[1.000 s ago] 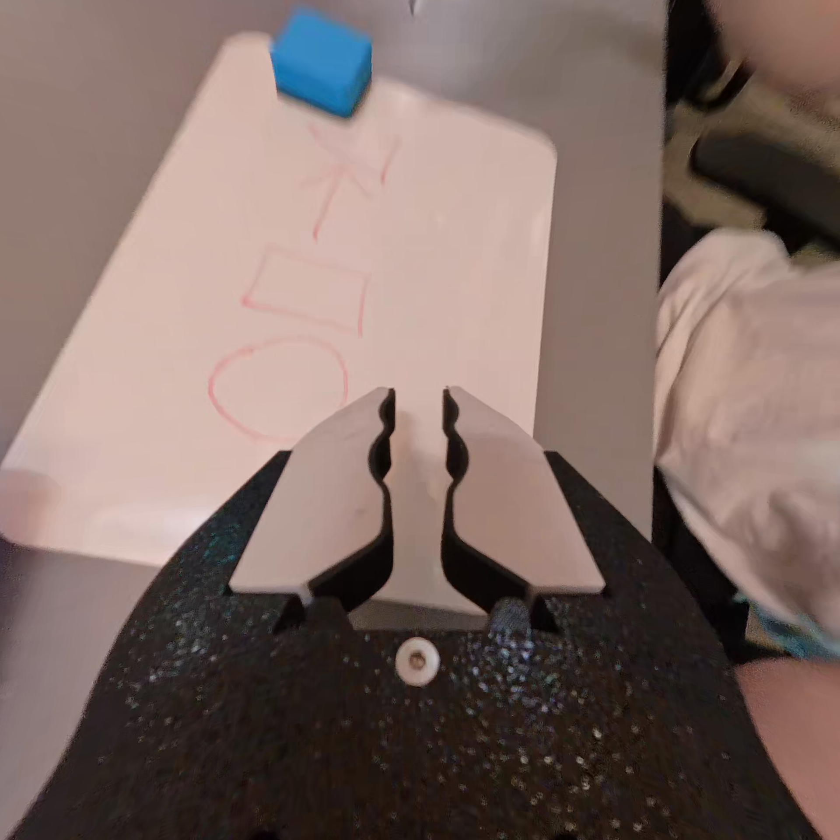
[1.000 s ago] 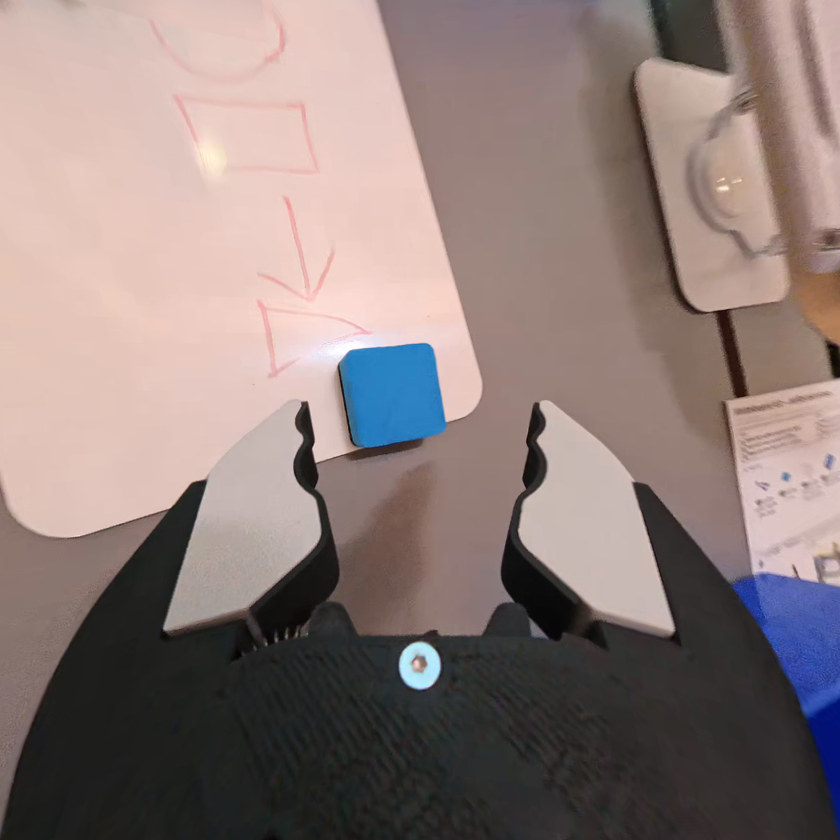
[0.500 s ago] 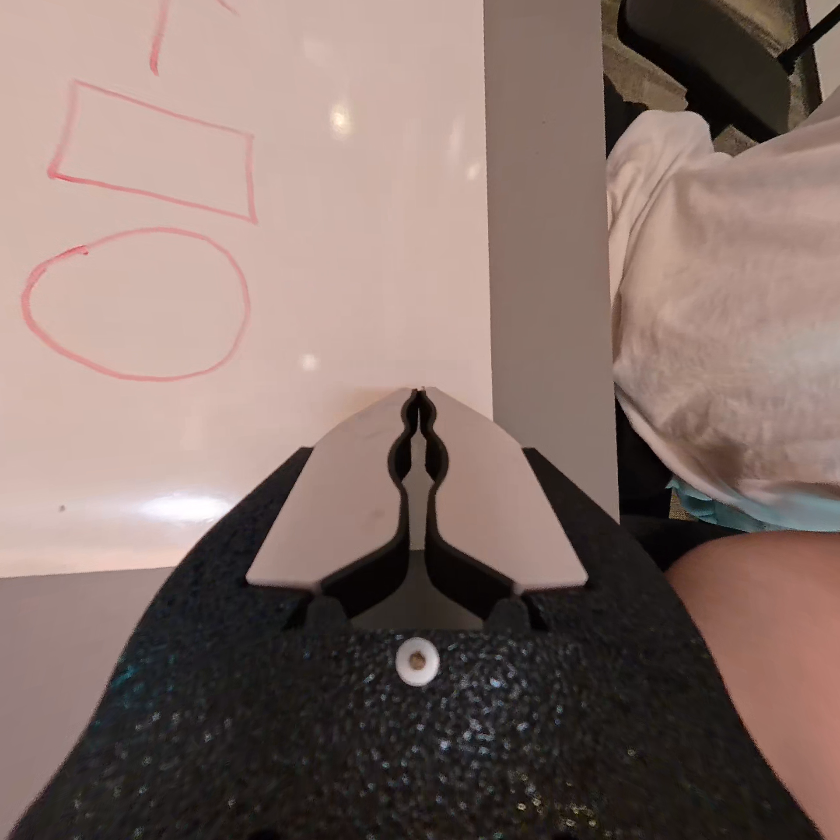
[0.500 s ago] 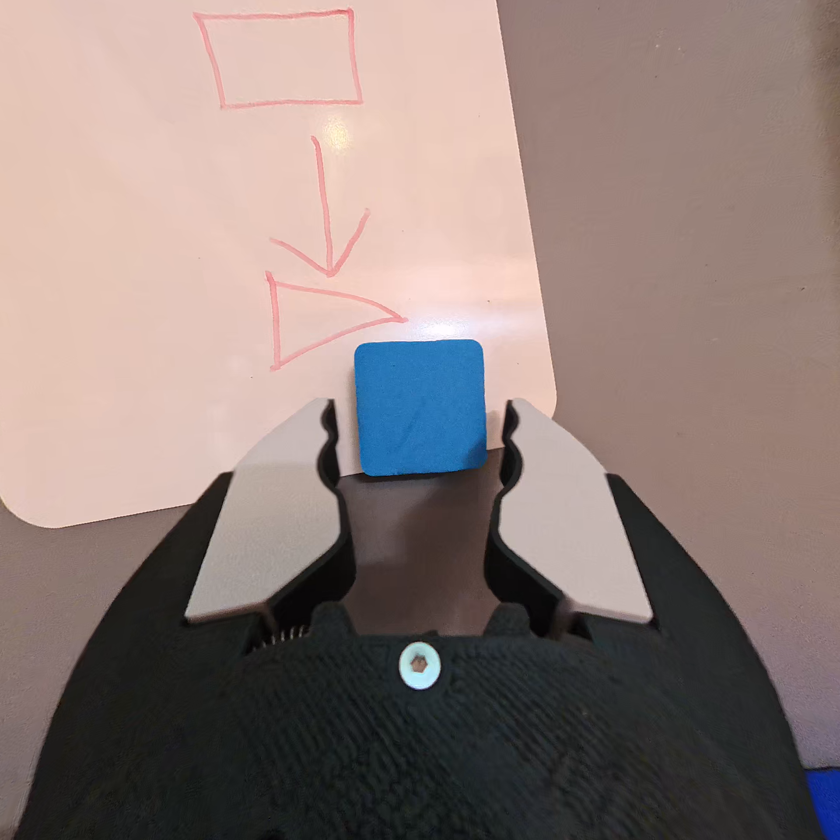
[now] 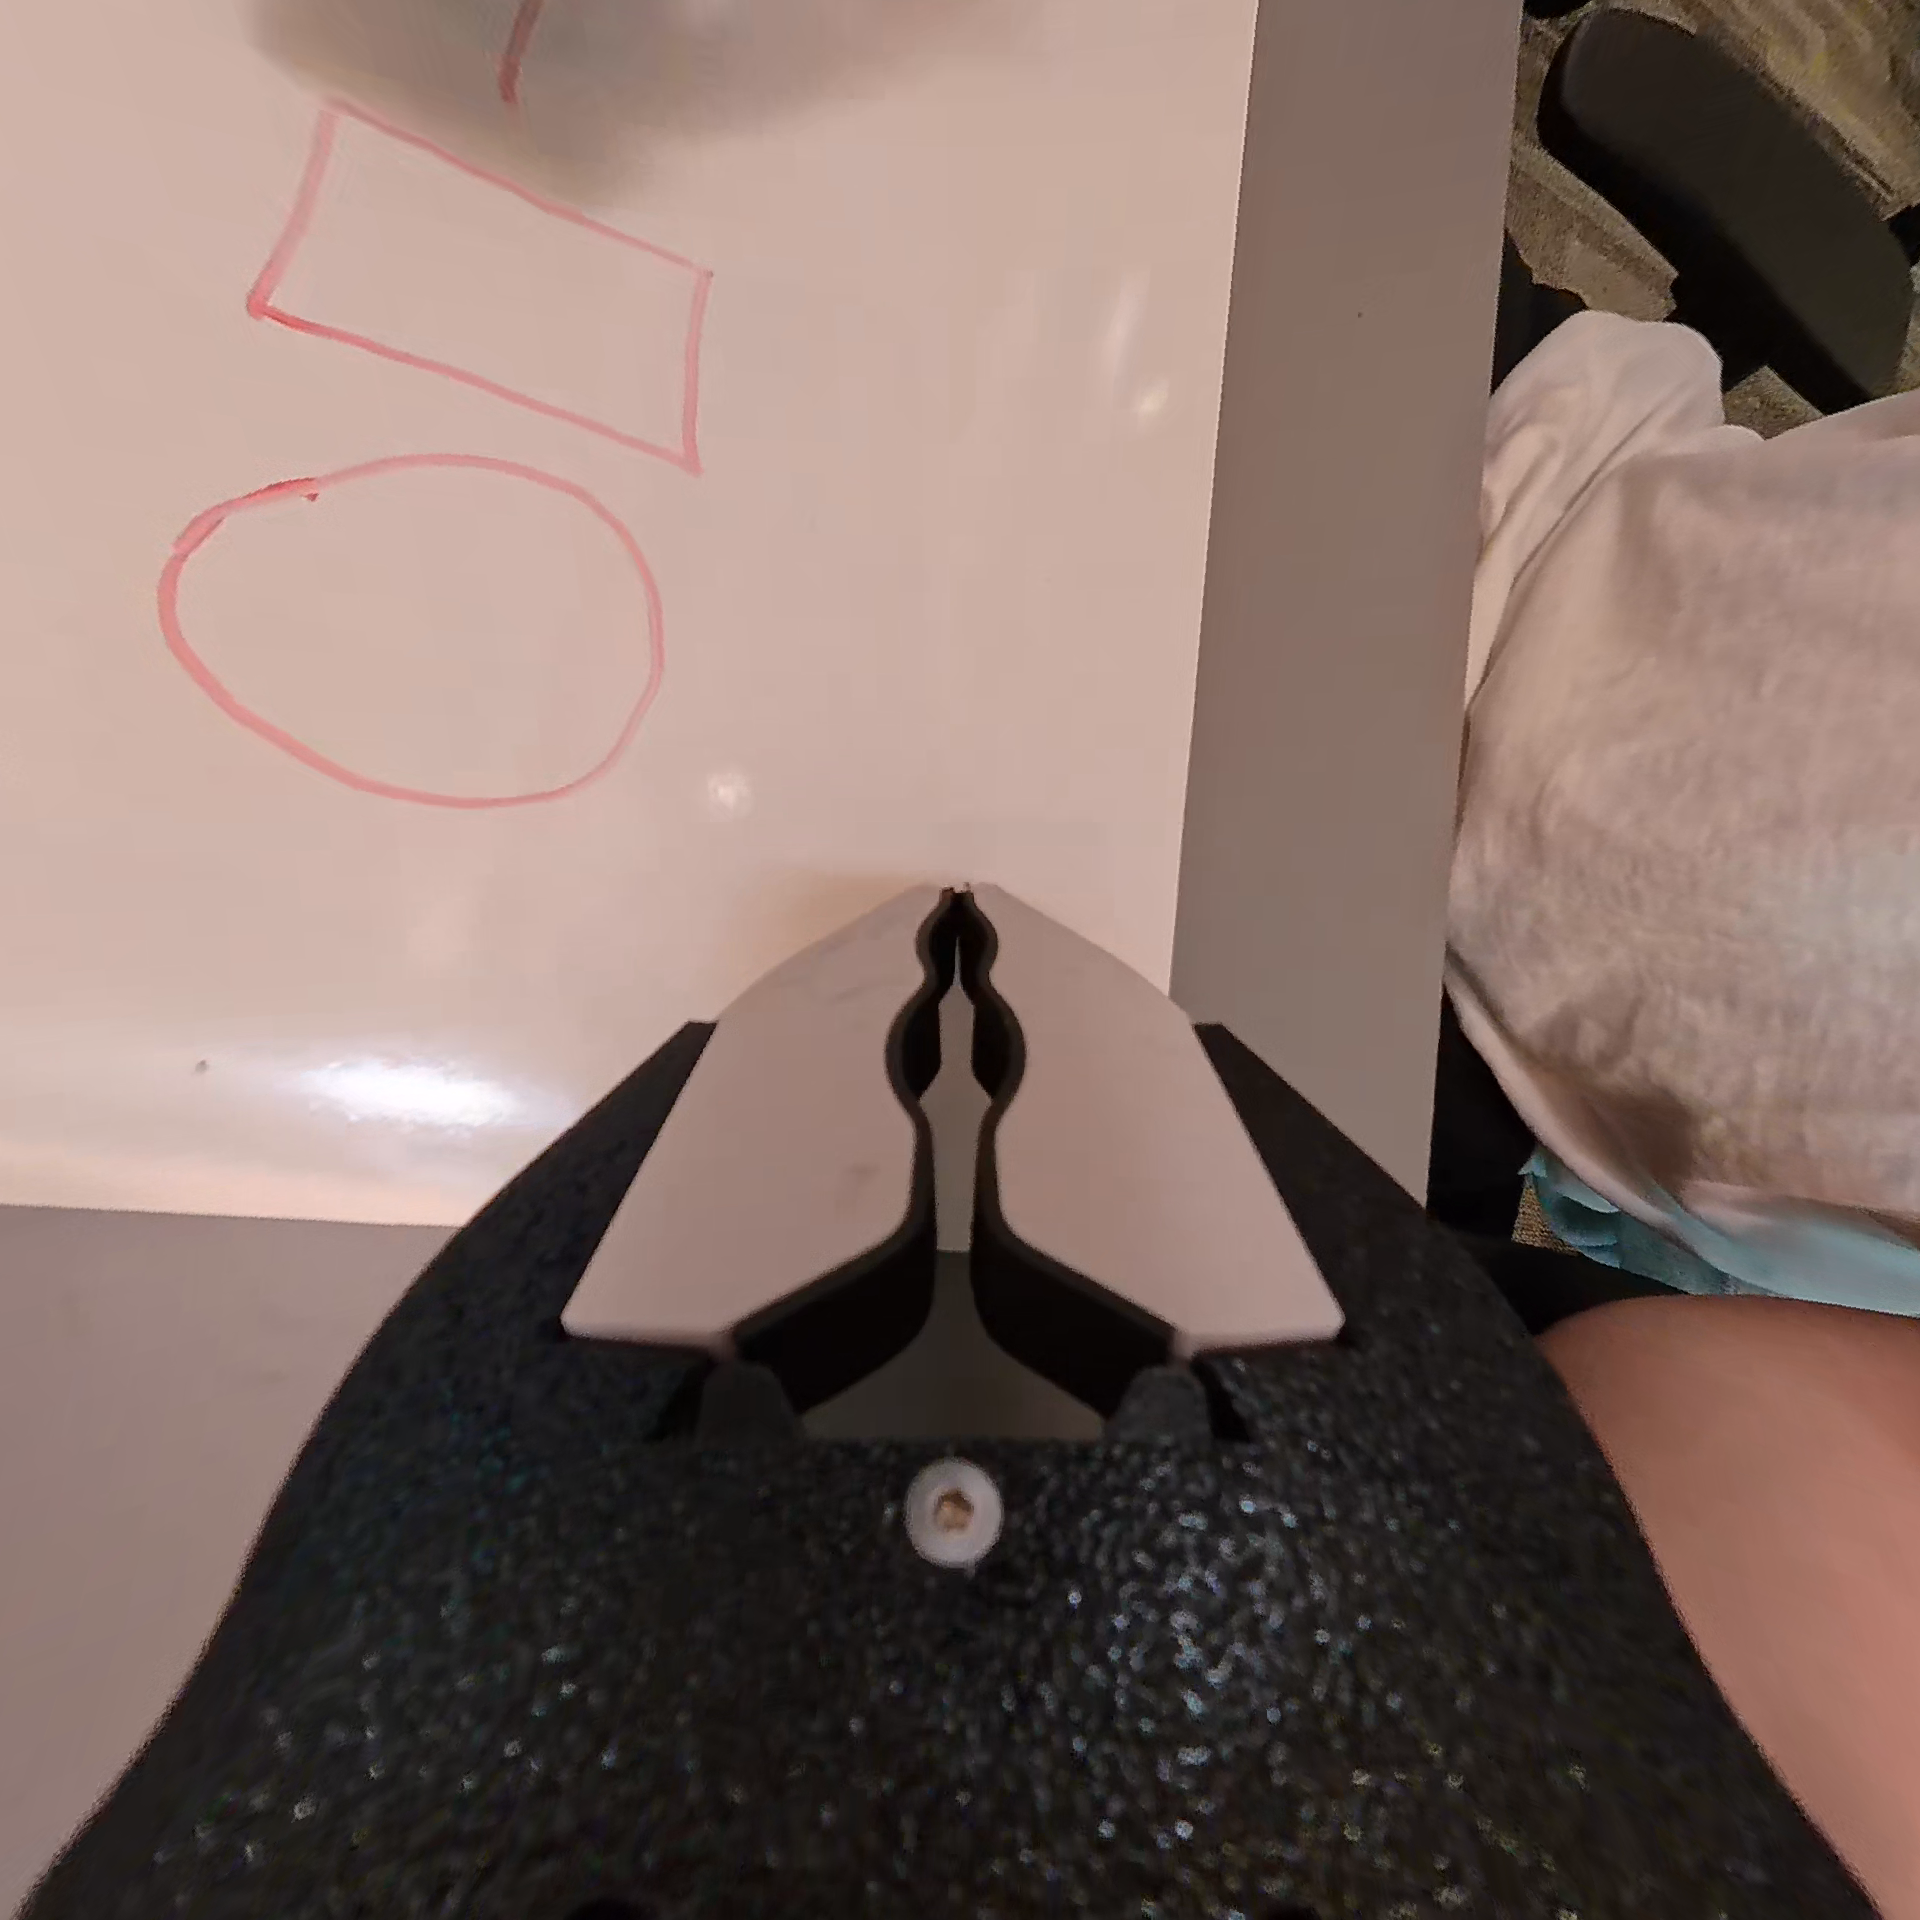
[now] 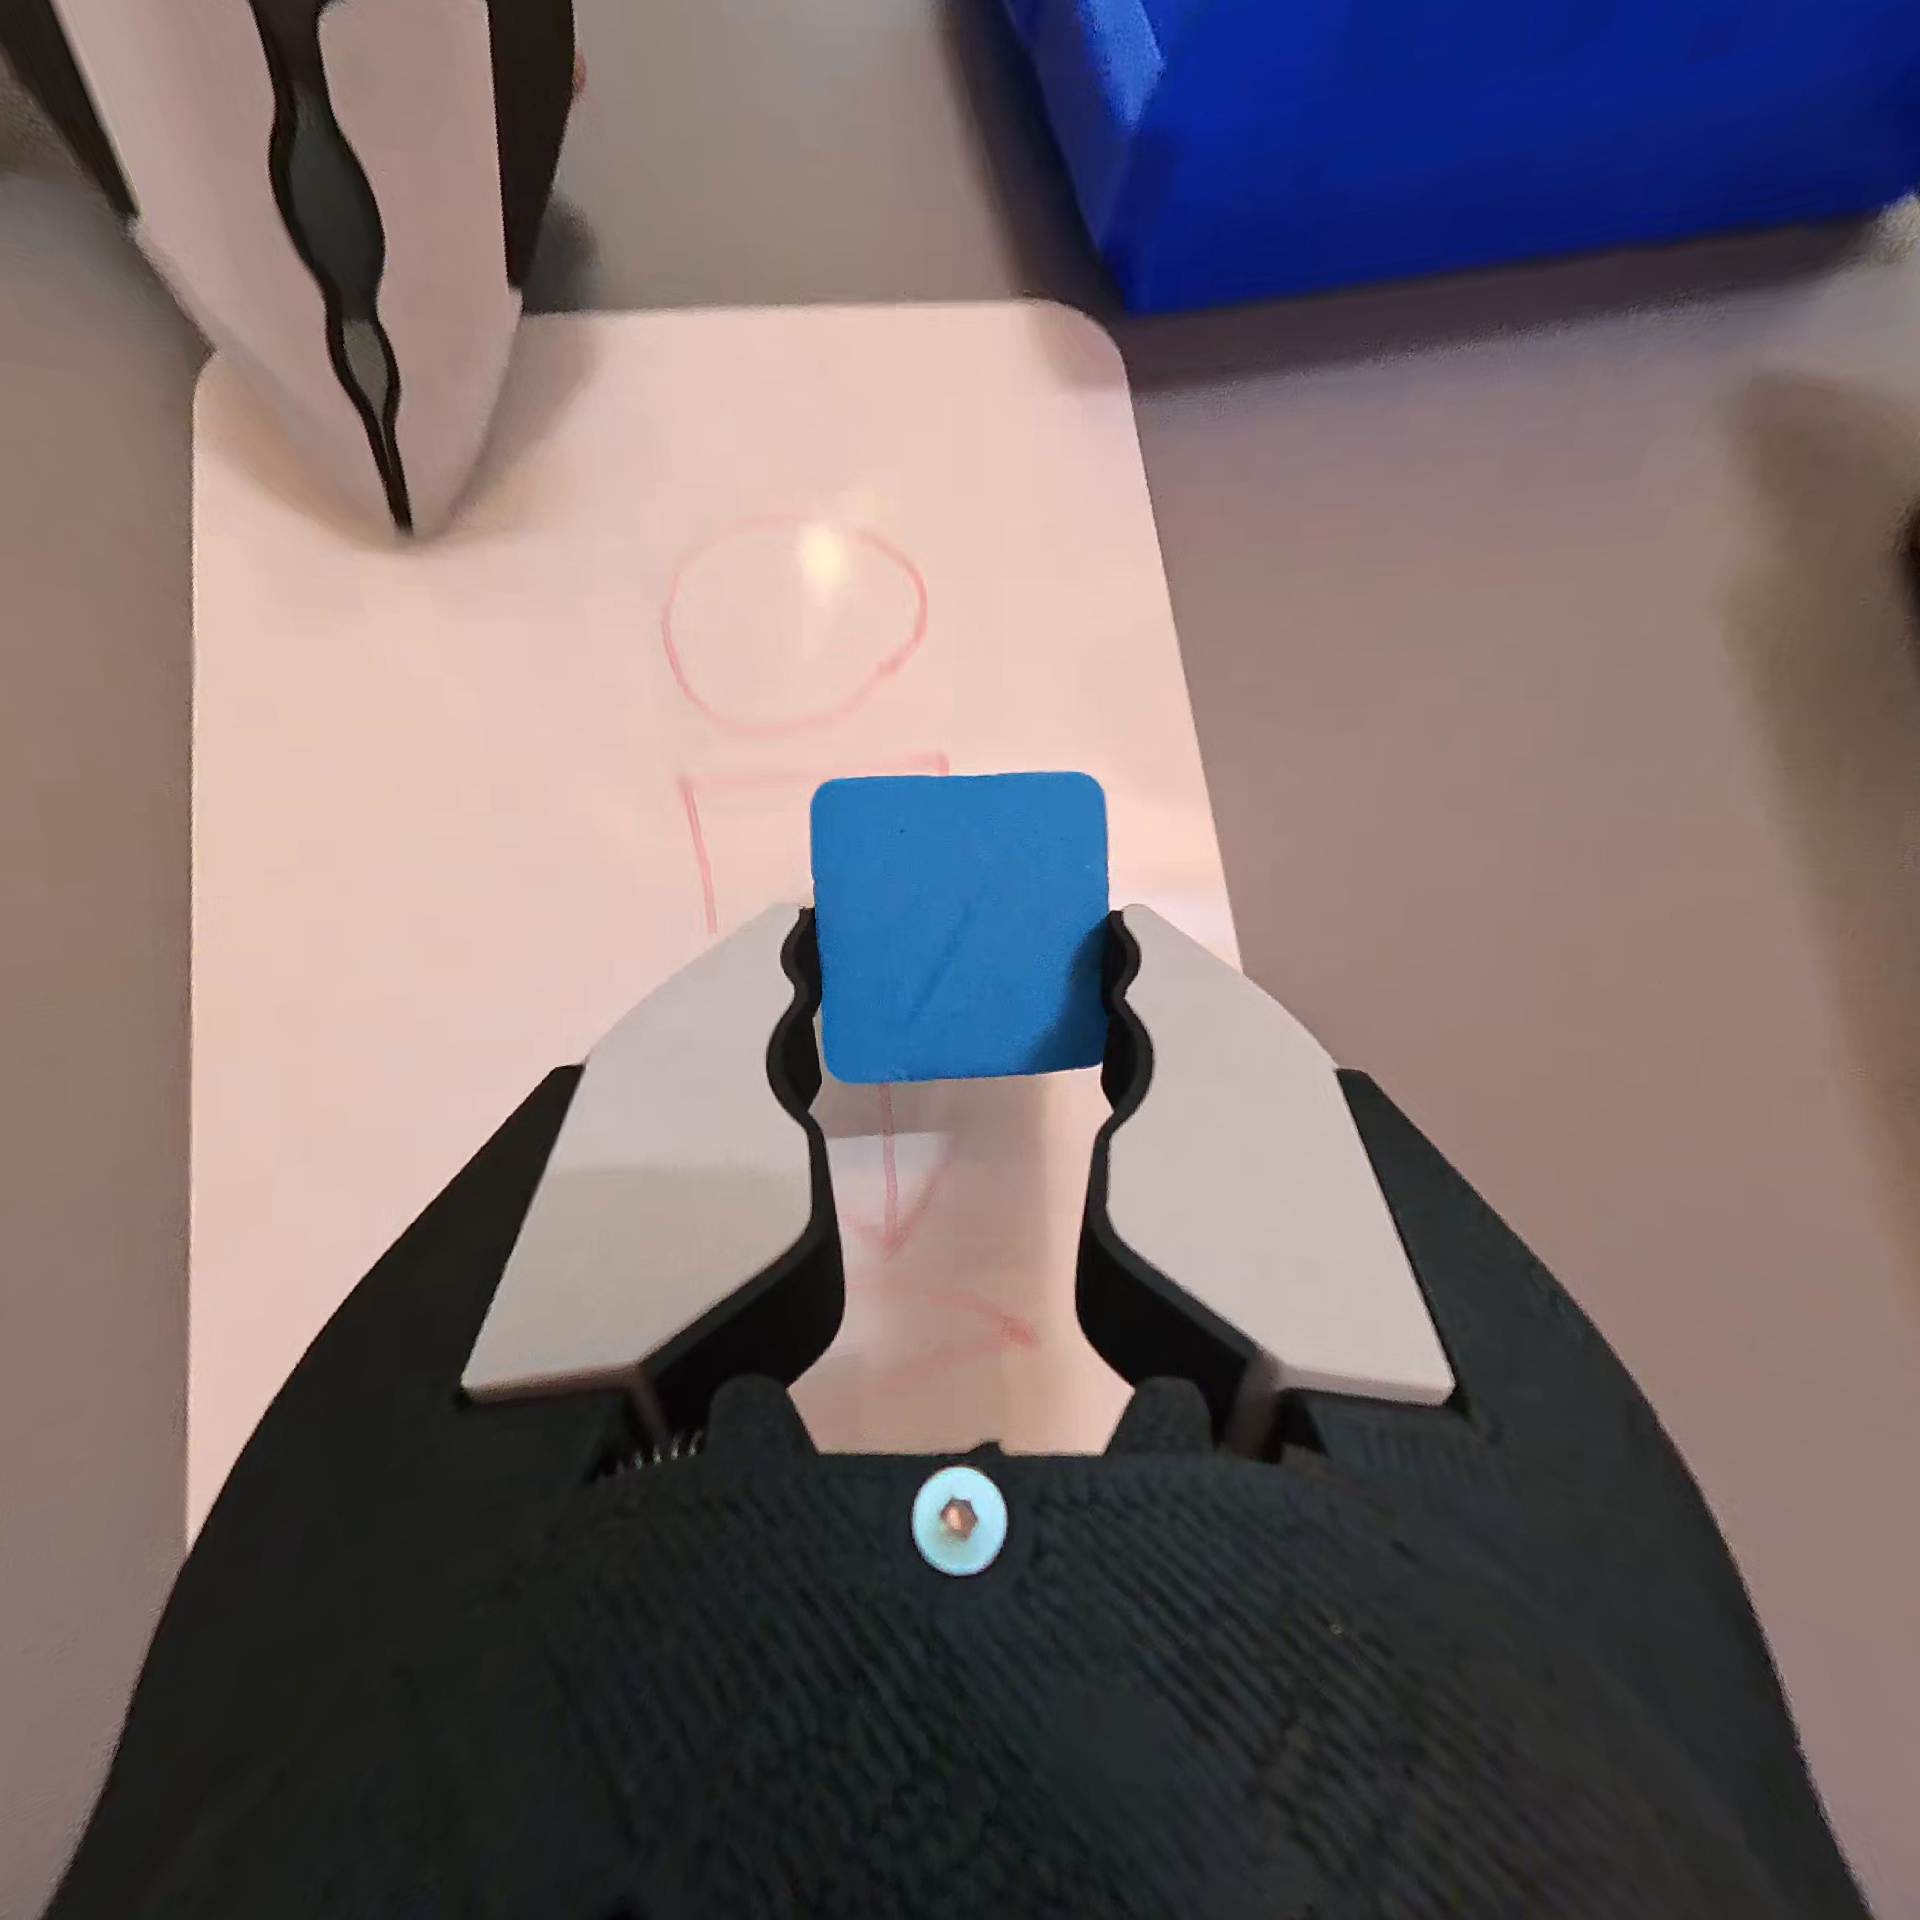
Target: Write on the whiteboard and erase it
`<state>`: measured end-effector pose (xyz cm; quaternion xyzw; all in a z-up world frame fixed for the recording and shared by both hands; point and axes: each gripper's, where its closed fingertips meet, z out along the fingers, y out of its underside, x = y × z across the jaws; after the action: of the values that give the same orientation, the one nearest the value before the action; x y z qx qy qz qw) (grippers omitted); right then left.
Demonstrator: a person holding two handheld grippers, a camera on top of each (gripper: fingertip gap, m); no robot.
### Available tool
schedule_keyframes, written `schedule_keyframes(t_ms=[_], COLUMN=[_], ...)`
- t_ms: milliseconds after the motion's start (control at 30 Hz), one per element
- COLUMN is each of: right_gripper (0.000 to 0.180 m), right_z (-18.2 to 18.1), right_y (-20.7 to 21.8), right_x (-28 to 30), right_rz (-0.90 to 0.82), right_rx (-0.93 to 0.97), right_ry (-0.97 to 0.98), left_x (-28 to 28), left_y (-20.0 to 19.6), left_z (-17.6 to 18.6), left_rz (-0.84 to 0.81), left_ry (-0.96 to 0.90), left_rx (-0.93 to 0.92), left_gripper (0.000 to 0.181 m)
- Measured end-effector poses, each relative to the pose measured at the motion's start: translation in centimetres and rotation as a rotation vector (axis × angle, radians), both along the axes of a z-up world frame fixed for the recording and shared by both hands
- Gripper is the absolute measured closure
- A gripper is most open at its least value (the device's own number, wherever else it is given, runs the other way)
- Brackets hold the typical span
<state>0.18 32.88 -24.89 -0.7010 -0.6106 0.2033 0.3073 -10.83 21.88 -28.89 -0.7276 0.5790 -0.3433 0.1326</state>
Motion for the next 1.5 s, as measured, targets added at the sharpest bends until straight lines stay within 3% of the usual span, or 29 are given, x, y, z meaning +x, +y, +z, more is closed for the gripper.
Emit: schedule_keyframes(t_ms=[133,300,567,733,867,967,1033,1167,1300,1367,1433,1500], right_gripper=[0.127,0.127,0.128,0.128,0.127,0.127,0.128,0.127,0.128,0.128,0.127,0.127], right_z=[-1.5,-3.6,-3.7,-3.7,-3.8,-3.9,-3.8,-3.8,-3.9,-3.9,-3.8,-3.9], right_y=[0.2,0.7,-3.1,-0.6,-3.6,0.4,0.8,-3.6,1.0,0.4,-3.8,-3.4], right_x=[-6.0,-9.3,-8.4,-8.9,-9.5,-9.5,-9.6,-9.8,-9.2,-9.4,-10.4,-10.5], right_rz=[0.009,0.018,0.218,0.082,0.291,0.078,0.057,0.301,0.045,0.108,0.288,0.263], right_rx=[-0.004,-0.030,-0.015,-0.094,-0.032,-0.030,-0.108,-0.020,-0.055,-0.037,-0.044,-0.010], right_ry=[-0.043,-0.111,-0.233,-0.132,-0.223,-0.194,-0.104,-0.178,-0.097,-0.075,-0.092,-0.151], left_x=[0.0,-0.2,-0.7,-0.6,-0.6,-0.6,-0.5,-0.6,-0.6,-0.6,-0.6,-0.6], left_y=[-0.2,-0.1,0.7,1.1,1.4,1.6,1.8,2.1,2.0,2.0,2.0,1.9], left_z=[0.0,0.0,0.1,0.1,0.1,0.1,0.1,0.2,0.2,0.2,0.2,0.2], left_rz=[-0.006,0.008,0.075,0.116,0.181,0.207,0.243,0.299,0.301,0.304,0.304,0.297], left_ry=[0.001,0.001,-0.026,-0.025,-0.023,-0.020,-0.021,-0.030,-0.029,-0.030,-0.033,-0.034], left_rx=[-0.007,0.002,-0.052,-0.093,-0.154,-0.172,-0.198,-0.256,-0.267,-0.265,-0.268,-0.271], left_gripper=[0.181,0.181,0.181,0.181,0.181,0.181,0.181,0.181,0.181,0.181,0.181,0.181])
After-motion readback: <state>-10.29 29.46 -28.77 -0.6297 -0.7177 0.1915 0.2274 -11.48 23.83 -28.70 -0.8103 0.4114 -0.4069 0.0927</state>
